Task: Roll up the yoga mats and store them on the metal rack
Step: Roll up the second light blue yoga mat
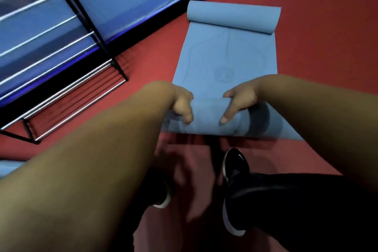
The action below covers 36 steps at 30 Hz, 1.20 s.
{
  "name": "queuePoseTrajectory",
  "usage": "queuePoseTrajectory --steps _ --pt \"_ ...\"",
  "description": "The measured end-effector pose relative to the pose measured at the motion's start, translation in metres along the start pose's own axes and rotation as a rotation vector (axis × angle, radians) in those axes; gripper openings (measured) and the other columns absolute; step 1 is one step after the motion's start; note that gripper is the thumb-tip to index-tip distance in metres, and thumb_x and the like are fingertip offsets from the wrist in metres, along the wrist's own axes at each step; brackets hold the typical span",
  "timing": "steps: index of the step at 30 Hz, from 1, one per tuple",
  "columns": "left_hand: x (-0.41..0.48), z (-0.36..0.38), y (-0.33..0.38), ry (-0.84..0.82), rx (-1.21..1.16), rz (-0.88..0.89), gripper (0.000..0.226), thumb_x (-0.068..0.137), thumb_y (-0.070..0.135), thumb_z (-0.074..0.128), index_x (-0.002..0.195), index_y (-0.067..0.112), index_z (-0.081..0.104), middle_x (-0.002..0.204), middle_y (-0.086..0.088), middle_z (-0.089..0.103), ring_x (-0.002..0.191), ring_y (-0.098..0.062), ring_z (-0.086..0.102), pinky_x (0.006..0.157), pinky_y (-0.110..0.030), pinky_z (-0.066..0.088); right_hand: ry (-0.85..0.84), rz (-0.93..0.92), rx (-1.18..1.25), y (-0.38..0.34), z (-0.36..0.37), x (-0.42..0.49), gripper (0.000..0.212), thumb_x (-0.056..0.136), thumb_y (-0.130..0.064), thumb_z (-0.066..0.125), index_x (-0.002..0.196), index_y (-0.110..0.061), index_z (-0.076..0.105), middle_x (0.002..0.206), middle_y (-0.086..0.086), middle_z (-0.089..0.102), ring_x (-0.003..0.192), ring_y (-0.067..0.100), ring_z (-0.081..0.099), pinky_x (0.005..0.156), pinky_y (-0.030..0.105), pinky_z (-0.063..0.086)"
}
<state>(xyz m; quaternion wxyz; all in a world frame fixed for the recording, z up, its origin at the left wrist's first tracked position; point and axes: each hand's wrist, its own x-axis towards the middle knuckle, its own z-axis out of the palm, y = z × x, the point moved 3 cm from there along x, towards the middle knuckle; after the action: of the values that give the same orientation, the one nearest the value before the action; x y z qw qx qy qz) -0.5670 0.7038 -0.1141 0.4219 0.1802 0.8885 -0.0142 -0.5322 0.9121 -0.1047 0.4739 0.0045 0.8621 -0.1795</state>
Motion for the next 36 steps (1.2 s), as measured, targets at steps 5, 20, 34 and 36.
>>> queuePoseTrajectory --steps 5,20,34,36 --pt "-0.075 -0.036 0.020 0.171 0.137 0.034 0.068 0.072 0.025 0.091 0.126 0.017 0.051 0.117 -0.008 0.067 0.104 -0.033 0.069 0.083 -0.039 0.059 0.076 0.003 -0.089 -0.002 -0.008 -0.077 0.071 0.069 -0.053 0.097 0.127 -0.034 0.062 0.126 -0.007 0.071 0.111 0.018 0.069 0.106 0.041 0.054" --pt "-0.153 -0.026 0.022 0.544 0.294 -0.033 0.068 0.066 0.063 0.087 0.118 0.030 0.058 0.115 0.001 0.069 0.106 -0.030 0.067 0.082 -0.042 0.054 0.472 -0.065 -0.160 0.001 0.025 -0.142 0.081 0.076 -0.056 0.091 0.136 -0.015 0.056 0.135 0.009 0.065 0.113 0.029 0.060 0.093 0.036 0.049" --pt "-0.144 -0.028 0.026 0.641 0.368 -0.047 0.081 0.077 0.075 0.079 0.127 0.019 0.051 0.127 -0.006 0.064 0.116 -0.033 0.064 0.088 -0.044 0.044 0.720 0.005 -0.217 0.021 0.016 -0.137 0.068 0.067 -0.084 0.079 0.100 -0.029 0.056 0.103 -0.002 0.059 0.092 0.026 0.057 0.077 0.040 0.046" --pt "-0.144 -0.026 0.023 0.618 0.340 -0.054 0.081 0.076 0.074 0.081 0.127 0.019 0.052 0.127 -0.006 0.066 0.116 -0.033 0.065 0.087 -0.043 0.045 0.761 0.006 -0.256 0.021 0.023 -0.140 0.071 0.070 -0.088 0.073 0.111 -0.033 0.055 0.106 -0.004 0.054 0.099 0.027 0.056 0.084 0.043 0.047"
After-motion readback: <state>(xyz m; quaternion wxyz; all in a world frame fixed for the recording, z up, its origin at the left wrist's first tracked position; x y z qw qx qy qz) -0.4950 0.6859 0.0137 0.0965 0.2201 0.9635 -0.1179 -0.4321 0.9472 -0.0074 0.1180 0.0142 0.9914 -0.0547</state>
